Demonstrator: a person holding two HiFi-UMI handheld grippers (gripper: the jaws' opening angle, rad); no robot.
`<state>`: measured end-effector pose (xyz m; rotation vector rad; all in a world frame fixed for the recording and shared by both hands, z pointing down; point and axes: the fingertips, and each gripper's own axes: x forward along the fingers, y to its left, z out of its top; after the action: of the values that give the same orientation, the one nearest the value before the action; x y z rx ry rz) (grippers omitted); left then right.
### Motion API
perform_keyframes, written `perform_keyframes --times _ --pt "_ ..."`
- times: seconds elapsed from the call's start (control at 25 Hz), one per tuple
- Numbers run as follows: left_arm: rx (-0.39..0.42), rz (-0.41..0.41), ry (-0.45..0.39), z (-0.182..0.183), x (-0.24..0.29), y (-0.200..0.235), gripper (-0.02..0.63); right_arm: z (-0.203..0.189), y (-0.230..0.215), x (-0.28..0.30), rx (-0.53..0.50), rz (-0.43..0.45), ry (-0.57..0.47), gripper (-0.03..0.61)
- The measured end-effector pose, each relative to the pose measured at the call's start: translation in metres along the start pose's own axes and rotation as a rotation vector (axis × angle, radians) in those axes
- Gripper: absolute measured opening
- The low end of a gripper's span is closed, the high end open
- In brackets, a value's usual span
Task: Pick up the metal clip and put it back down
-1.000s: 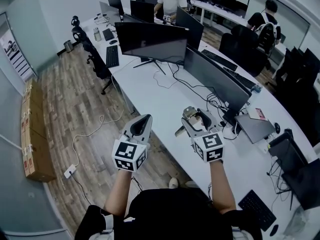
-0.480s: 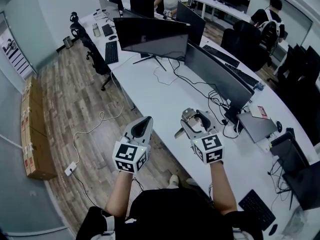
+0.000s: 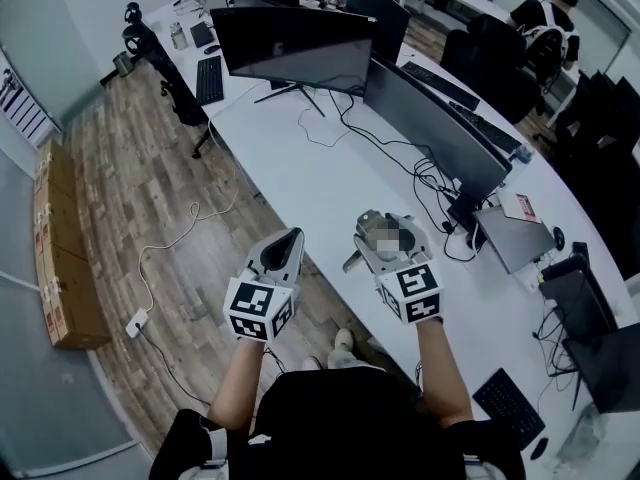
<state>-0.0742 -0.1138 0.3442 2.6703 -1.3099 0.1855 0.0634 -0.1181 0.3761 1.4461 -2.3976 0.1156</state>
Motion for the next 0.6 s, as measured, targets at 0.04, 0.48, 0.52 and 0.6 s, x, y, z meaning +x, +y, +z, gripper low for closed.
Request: perform_keyframes --times 0.04,0.48,0.52,0.6 --pt "-0.003 -0.003 0.007 -0.003 0.004 0.0 0.011 -0.004 -0.001 0.003 0.002 0.003 0.009 0.283" --pt "-0.064 0.0 0.087 -0.042 0.031 0.011 0.011 -0.044 -0.012 0.026 0.034 0.029 0.096 0.284" --pt "-0.068 -0.002 0.093 -0.045 0.033 0.011 0.011 -0.047 -0.012 0.028 0.036 0.032 0.104 0.284" --pt "-0.076 -0.003 0.108 -0.052 0.037 0.011 0.011 -0.054 -0.012 0.032 0.04 0.039 0.117 0.283"
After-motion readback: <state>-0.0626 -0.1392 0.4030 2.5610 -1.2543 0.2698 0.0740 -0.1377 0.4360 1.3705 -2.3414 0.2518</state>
